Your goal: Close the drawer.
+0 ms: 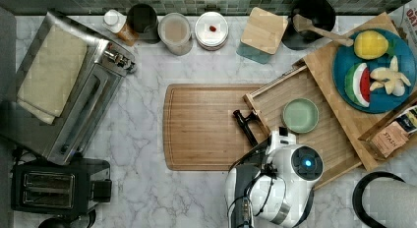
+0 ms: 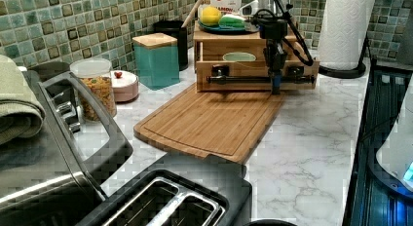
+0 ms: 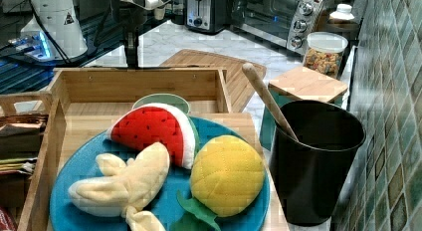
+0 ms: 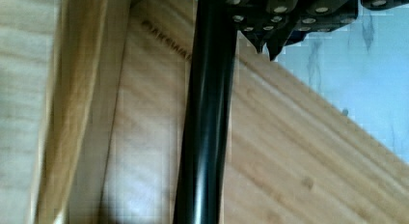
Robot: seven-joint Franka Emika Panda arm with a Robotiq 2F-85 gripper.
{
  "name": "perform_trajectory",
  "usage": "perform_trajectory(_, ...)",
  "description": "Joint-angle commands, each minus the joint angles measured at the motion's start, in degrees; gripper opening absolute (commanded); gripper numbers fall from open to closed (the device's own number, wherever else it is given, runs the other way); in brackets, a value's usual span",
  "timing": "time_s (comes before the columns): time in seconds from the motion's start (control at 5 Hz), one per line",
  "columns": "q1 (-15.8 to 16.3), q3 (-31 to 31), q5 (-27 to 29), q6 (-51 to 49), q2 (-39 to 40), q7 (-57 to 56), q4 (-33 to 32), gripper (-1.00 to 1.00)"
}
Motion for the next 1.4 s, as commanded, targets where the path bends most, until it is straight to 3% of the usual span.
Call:
perform_trajectory(0.2,0.9,-3.5,3.0,12.2,1.2,-4.9,9.1,-1.0)
perform_trajectory(0.8,-3.1,-6.5,3.9,7.2,8.2,-9.3,26.2,-1.0)
perform_trajectory(1.2,-5.6,-8.1,14.7,5.4,18.3,-15.9,38.9,-1.0)
perform_trajectory(1.4,-7.4,-7.6,14.2,6.6,20.6,-16.3,41.5,-1.0)
